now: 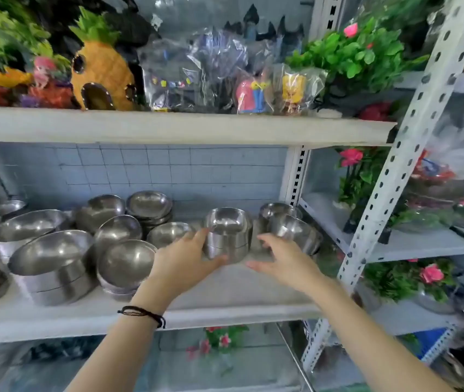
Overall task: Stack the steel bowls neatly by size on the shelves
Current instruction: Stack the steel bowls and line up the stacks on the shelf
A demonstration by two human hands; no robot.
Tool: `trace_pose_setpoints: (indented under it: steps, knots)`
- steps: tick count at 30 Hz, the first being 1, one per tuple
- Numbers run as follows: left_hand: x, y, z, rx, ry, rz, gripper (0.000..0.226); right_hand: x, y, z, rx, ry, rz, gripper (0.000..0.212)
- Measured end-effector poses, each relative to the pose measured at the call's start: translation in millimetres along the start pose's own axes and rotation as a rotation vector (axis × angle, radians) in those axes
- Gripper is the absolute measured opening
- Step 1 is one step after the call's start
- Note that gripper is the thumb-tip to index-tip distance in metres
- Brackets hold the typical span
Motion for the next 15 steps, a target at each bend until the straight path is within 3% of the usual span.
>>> trace_pose_setpoints:
  steps: [6, 11, 15]
  knots:
    - [-42.7, -26.2, 12.9, 0.424, 0.119, -0.067, 0.094, -46.6, -15.6, 6.3, -0.28, 0.089, -0.208, 0.088]
    - [-63.4, -59.6, 22.0, 0.846, 0.155, -0.038, 0.116, -71.0, -39.8, -7.3, -0.506, 0.049, -0.241, 0.116]
    - [-68.0, -85.5, 22.3, 0.959, 0.191, -0.019, 0.14, -82.6, -59.3, -17.1, -0.719, 0.028, -0.27, 0.127]
Point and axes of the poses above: each hand's wrist, its own x-axis away from the middle knuckle, its own y-axis out of the back of the hand, z = x × y, the point moved 5 cm from there along -x, towards the middle knuckle, and after that the axes turned 2 degrees about -x, right-handed, at the moved point
